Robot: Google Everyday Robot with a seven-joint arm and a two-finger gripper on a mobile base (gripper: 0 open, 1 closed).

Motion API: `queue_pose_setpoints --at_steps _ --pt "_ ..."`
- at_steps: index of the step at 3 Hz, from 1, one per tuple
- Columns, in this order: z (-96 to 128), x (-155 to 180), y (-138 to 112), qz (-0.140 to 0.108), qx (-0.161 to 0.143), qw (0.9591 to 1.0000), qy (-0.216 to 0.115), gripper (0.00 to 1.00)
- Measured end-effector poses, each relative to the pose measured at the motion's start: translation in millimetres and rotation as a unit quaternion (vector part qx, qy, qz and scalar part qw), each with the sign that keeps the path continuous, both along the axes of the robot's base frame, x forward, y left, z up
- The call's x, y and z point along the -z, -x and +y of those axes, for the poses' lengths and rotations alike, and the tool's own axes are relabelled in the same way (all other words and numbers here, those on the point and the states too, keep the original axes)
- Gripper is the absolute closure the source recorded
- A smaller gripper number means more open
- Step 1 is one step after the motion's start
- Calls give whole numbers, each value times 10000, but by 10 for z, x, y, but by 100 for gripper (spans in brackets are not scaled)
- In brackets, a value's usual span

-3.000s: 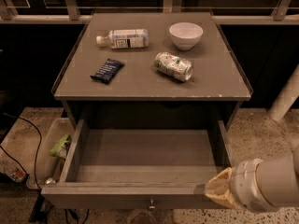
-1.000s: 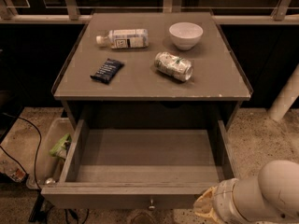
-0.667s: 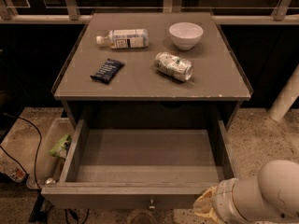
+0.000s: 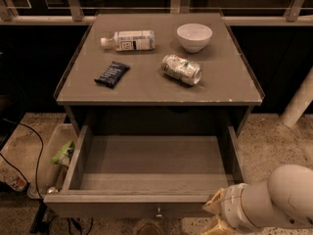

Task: Close top drawer

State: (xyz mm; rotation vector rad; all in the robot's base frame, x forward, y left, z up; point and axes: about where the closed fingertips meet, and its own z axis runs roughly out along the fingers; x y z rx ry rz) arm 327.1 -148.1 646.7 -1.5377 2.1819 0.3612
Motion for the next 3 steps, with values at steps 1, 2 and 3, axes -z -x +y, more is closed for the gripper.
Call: queue_pose_setpoints --at_steps 1,2,3 --pt "15 -2 -47 -51 11 10000 -4 12" --pt "-35 -39 -595 -382 163 9991 18 35" --pt "-45 -123 -1256 -741 225 9970 71 59"
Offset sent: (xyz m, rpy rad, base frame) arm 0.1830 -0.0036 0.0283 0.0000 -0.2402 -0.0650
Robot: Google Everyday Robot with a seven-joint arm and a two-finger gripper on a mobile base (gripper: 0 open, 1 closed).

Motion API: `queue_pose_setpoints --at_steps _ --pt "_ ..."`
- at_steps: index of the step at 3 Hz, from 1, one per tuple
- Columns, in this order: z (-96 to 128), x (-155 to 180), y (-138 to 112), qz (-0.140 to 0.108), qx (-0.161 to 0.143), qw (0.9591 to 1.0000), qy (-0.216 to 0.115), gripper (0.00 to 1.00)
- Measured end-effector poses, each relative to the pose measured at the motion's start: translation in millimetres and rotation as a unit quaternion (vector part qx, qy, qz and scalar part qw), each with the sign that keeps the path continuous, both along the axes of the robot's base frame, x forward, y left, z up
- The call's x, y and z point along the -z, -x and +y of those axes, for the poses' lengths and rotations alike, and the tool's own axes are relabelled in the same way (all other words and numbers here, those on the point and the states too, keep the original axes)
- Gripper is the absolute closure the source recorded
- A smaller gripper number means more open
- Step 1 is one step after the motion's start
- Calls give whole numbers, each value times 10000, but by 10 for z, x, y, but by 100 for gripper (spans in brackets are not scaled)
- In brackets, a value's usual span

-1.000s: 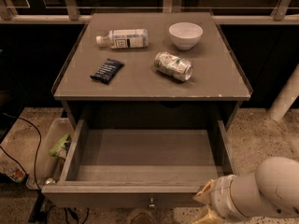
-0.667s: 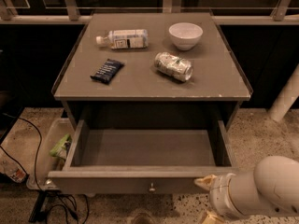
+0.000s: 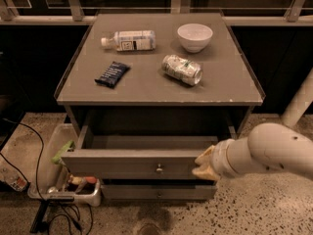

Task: Close top drawer

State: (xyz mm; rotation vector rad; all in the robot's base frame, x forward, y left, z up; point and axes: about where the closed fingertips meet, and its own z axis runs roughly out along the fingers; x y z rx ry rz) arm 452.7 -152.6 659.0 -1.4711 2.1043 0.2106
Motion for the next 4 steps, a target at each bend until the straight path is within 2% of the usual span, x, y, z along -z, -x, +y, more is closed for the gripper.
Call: queue_pose_setpoints --at_steps 1,2,4 --pt "-134 -137 -585 -307 153 9992 190 82" --pt "-141 -178 -613 -350 146 9990 214 81" --pt "-139 -176 -608 -347 145 9991 212 34"
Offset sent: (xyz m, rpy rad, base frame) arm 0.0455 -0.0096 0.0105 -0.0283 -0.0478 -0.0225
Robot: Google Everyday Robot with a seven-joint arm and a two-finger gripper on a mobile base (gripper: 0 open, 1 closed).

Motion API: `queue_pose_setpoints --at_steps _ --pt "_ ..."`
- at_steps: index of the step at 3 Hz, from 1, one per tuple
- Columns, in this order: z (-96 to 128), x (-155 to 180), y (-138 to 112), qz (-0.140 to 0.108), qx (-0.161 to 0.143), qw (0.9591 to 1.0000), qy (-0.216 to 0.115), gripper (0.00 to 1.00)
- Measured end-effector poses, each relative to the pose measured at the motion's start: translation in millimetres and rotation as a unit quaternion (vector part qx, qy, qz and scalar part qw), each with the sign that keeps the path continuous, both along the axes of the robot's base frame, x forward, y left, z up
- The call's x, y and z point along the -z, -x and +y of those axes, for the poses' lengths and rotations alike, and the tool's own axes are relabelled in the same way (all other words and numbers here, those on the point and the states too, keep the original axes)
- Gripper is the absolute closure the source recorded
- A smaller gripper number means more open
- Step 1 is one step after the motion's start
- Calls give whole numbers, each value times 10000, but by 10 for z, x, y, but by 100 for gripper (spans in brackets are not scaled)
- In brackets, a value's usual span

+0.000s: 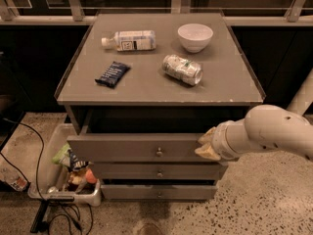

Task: Close top drawer

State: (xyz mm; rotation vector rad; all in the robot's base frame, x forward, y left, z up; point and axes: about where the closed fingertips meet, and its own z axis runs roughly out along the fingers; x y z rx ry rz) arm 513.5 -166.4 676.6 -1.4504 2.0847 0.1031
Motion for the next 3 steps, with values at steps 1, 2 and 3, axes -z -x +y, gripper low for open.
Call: queue_pose_setpoints --at_steps 1,2,3 --pt "0 0 0 0 0 10000 0 10" --pt "0 0 0 0 0 10000 0 0" --pt "0 0 0 0 0 10000 0 0"
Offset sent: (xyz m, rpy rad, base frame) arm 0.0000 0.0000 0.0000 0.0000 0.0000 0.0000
